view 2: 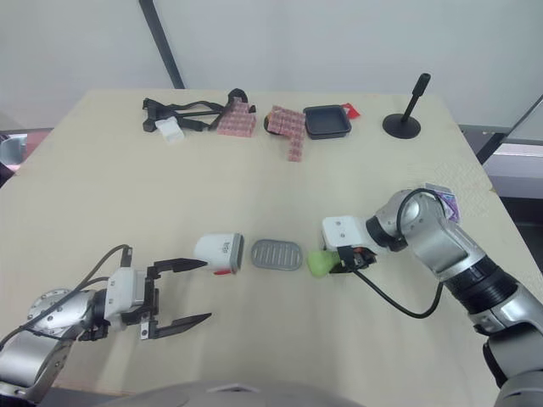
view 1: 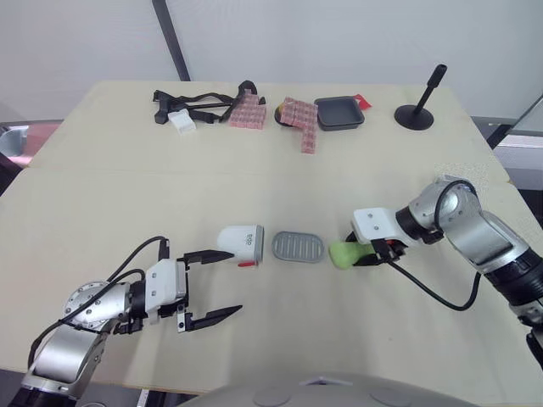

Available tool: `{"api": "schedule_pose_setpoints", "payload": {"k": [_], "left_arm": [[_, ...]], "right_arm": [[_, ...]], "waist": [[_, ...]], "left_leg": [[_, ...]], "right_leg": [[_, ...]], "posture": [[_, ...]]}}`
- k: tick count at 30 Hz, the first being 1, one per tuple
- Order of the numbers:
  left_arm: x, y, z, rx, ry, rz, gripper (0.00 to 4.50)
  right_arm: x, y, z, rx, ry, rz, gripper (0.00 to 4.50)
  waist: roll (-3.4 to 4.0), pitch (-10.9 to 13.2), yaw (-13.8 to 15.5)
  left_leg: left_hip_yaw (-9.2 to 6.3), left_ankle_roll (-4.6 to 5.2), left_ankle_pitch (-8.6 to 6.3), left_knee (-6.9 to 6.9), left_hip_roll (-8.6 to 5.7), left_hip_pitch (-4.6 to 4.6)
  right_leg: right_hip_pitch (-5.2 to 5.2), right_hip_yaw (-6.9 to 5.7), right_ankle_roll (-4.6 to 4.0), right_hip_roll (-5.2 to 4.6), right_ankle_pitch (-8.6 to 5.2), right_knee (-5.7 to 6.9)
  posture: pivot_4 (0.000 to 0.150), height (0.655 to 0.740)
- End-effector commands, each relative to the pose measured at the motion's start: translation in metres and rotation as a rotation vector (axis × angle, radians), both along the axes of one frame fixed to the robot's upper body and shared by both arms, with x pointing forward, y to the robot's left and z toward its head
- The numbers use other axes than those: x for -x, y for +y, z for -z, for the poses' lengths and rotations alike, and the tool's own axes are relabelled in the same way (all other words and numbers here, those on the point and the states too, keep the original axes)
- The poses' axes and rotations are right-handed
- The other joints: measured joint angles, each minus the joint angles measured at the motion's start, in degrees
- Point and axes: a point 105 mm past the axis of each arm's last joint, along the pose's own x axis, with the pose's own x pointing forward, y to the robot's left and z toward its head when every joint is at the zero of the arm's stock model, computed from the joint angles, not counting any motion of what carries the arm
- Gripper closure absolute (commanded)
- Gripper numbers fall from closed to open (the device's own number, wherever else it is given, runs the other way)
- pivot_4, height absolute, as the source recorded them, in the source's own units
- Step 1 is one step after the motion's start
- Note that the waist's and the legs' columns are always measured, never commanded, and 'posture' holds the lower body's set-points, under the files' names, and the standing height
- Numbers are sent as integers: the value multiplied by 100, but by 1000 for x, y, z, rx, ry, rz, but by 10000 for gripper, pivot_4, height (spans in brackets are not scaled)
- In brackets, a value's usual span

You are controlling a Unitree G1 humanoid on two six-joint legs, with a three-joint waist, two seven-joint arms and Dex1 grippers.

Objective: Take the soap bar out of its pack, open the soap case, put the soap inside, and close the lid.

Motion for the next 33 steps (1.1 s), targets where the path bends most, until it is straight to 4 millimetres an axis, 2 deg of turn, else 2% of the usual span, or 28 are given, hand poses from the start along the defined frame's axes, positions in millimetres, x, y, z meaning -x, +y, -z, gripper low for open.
{"api": "schedule_pose_setpoints", "payload": {"k": [1, 5, 9, 11, 16, 20, 33], "left_arm": [[-3, -2, -6, 15, -22, -5, 0], [-6, -2, -7, 24, -22, -18, 0], [-14, -3, -9, 36, -35, -38, 0], [-15, -3, -10, 35, -40, -37, 0], [-17, -1, -13, 33, -44, -39, 0], [-20, 5, -13, 18, -45, -42, 0], [-28, 3, -18, 20, -59, -44, 0]], "right_arm": [[0, 16, -38, -111, -68, 34, 27425], [1, 35, -51, -168, -77, 119, 27425], [-1, 69, -48, -218, -65, 220, 27425], [-3, 78, -46, -219, -60, 245, 27425], [-8, 86, -42, -201, -64, 284, 27425], [-3, 97, -34, -191, -40, 274, 27425], [0, 110, -20, -147, 3, 267, 27425]], "waist": [[0, 0, 1], [0, 0, -8], [-2, -1, -10], [-1, -1, -12], [-1, -1, 22], [-1, -1, 25], [-1, -1, 52]], "left_leg": [[0, 0, 0, 0, 0, 1], [0, -9, 4, 0, 2, 5], [0, -27, 11, -2, 2, 8], [0, -56, 26, -11, 3, 12], [0, -74, 36, -38, -2, 14], [0, -88, 37, -50, 1, 18], [-2, -111, 49, -81, 0, 24]], "right_leg": [[0, 1, 0, 0, 0, 0], [0, 4, 1, 5, 1, 4], [1, 5, 2, 6, 1, 4], [1, 5, 2, 9, 1, 4], [0, 5, 4, 8, 2, -8], [0, 5, 4, 15, 2, -9], [1, 4, 5, 19, 3, -13]], "posture": [[1500, 7400], [1500, 7400], [1500, 7400], [1500, 7400], [1500, 7400], [1500, 7400], [1500, 7400]]}}
